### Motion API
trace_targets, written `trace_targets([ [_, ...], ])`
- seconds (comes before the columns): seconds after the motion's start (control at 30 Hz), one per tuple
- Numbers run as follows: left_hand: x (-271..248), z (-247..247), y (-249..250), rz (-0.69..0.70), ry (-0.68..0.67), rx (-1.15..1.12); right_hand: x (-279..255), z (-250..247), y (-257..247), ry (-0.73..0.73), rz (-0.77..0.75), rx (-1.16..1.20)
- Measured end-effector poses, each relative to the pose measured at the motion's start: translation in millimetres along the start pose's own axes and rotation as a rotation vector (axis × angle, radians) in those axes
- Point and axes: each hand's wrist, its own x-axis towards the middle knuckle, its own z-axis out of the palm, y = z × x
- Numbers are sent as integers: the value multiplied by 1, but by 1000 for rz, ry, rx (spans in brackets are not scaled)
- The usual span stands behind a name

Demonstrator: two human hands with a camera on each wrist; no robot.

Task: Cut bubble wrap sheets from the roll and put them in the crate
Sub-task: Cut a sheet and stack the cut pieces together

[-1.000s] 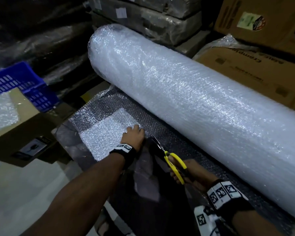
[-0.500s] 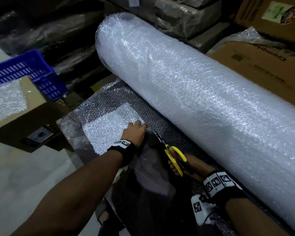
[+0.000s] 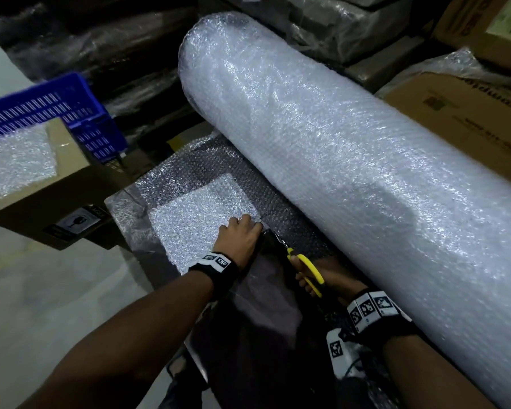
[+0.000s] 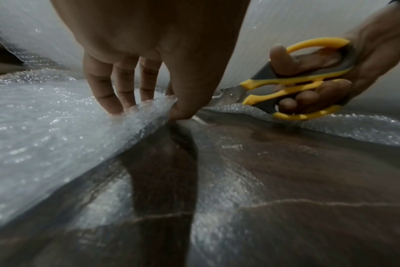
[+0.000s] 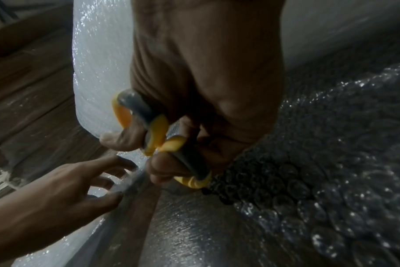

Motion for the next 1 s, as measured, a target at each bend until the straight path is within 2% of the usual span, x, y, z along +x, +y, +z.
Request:
trace_targets([
  [0.37, -13, 16, -5, 80, 96, 12, 0, -4, -1, -26, -11, -8],
  [0.63, -10, 13, -4, 22, 138, 7, 5, 4, -18, -35, 7, -91],
  [0.83, -1, 1, 1, -58, 96, -21, 3, 9, -28, -80, 54, -96],
  [1.0, 3, -8, 4, -59, 80, -29, 4, 6, -26, -83, 41, -80],
])
